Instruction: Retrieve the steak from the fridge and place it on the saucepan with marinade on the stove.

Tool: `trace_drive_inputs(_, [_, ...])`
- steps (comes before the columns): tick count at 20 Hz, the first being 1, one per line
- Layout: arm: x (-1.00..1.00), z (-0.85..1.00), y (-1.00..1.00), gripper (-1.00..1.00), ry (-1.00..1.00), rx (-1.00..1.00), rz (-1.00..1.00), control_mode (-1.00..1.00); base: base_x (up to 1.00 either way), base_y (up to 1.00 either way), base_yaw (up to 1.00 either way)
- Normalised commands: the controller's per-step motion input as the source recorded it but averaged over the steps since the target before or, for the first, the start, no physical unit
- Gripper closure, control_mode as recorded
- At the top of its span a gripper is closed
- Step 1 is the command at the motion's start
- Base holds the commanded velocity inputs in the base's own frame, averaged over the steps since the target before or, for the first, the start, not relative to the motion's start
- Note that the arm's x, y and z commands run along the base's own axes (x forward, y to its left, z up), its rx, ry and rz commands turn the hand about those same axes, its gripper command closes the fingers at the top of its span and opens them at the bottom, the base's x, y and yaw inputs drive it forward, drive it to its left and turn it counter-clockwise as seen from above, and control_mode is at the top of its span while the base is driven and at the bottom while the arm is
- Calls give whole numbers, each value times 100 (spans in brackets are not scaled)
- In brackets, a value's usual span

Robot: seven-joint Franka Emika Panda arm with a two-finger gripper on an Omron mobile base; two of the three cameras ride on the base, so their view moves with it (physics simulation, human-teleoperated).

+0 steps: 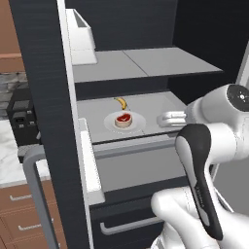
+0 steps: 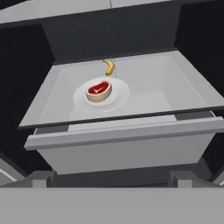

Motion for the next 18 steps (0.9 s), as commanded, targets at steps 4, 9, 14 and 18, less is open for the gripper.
trace_drive_inputs(4, [30,-27,6,-100,7,4,-12,-100,0,0,0])
trace_drive_inputs(9, [30,-28,0,-100,5,4,-13,-100,0,0,0])
trace_drive_inputs(14, [39,-11,0,-100,2,4,-5,-100,0,0,0])
trace_drive_inputs(18, [39,0,0,-100,0,3,0,-100,0,0,0])
